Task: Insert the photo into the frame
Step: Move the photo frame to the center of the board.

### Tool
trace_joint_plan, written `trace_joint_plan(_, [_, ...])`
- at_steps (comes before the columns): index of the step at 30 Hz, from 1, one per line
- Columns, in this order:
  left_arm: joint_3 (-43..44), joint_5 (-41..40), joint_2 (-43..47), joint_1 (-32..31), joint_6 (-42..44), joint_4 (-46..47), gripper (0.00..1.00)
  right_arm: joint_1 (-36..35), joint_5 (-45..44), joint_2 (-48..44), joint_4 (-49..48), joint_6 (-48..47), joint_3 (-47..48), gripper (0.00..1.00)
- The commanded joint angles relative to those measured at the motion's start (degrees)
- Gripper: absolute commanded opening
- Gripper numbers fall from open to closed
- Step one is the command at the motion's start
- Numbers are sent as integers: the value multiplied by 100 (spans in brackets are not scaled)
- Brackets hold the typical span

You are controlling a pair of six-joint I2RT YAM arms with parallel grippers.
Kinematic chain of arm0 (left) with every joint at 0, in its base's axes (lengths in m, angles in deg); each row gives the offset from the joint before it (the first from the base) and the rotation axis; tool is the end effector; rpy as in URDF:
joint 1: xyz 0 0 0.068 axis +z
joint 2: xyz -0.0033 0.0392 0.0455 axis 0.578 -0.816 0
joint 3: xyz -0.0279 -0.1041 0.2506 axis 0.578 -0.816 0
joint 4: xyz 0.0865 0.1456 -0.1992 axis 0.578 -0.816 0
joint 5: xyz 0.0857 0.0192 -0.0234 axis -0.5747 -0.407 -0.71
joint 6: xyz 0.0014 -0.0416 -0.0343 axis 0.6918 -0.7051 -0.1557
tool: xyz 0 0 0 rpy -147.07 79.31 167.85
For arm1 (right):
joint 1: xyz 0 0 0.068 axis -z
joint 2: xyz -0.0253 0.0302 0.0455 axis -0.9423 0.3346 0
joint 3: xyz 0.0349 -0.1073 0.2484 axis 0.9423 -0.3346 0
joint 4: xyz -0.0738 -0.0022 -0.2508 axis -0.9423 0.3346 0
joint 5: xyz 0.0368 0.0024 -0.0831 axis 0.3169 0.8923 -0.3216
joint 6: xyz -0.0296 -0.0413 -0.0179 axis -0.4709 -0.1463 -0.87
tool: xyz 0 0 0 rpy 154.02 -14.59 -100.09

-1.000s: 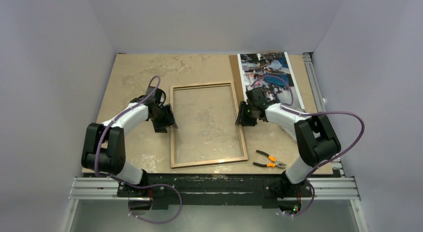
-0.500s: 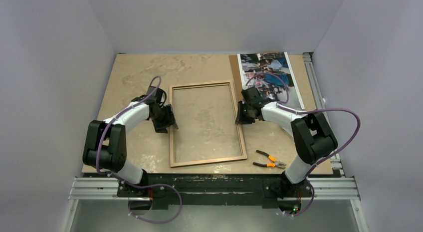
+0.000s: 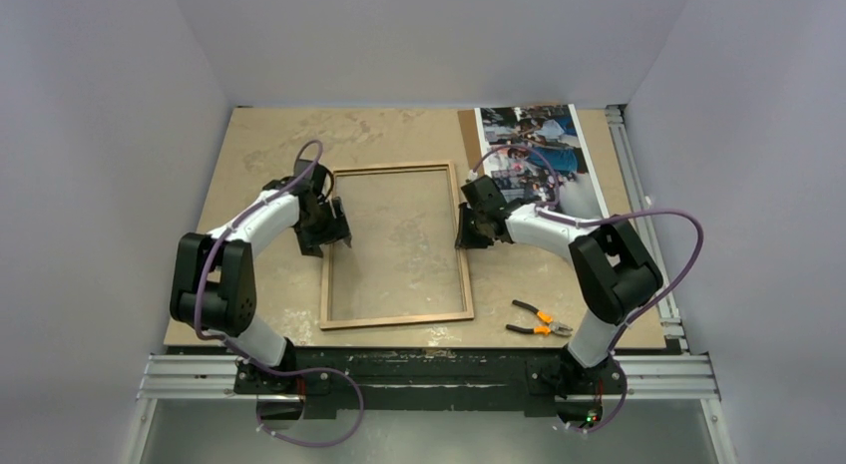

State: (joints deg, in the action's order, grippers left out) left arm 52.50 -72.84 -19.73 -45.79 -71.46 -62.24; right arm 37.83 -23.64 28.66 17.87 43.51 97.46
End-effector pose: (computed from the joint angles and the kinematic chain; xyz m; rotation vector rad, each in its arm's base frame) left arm 0.2888 -0.0561 0.1882 -0.5587 2.8497 -0.2529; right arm 0.2891 0.1849 0.1660 0.0237 2.6378 0.4078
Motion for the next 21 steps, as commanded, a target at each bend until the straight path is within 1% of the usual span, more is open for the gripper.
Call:
trace_joint_plan(1, [406, -619, 403, -24, 47, -386, 71, -244, 403, 206, -166, 270, 229, 0])
trace_joint_plan(4, [483, -1149, 792, -20, 18, -707, 77, -287, 486, 231, -238, 337, 227, 0])
trace_joint_plan(7, [537, -1381, 1249, -24, 22, -874, 78, -360, 556, 232, -332, 396, 185, 0])
trace_joint_plan(9, [501, -1345, 1547, -24, 2, -818, 79, -397, 622, 225, -391, 416, 171, 1])
trace_joint_plan(12, [342, -1022, 1981, -24, 4, -504, 79, -410, 719, 178, -453, 447, 151, 4])
trace_joint_plan(14, [213, -751, 2220, -24, -11, -269, 79, -411, 768, 114, -480, 459, 133, 18])
trace_joint_plan(16, [103, -547, 2379, -24, -37, -100, 79, -407, 959, 44, -561, 505, 89, 28])
trace_joint_plan(18, [-4, -467, 2497, -24, -46, 13, 79, -407, 1010, -17, -571, 541, 46, 35])
trace_joint_plan(21, [-116, -465, 2585, -24, -61, 94, 79, -412, 1078, -111, -659, 691, -111, 43])
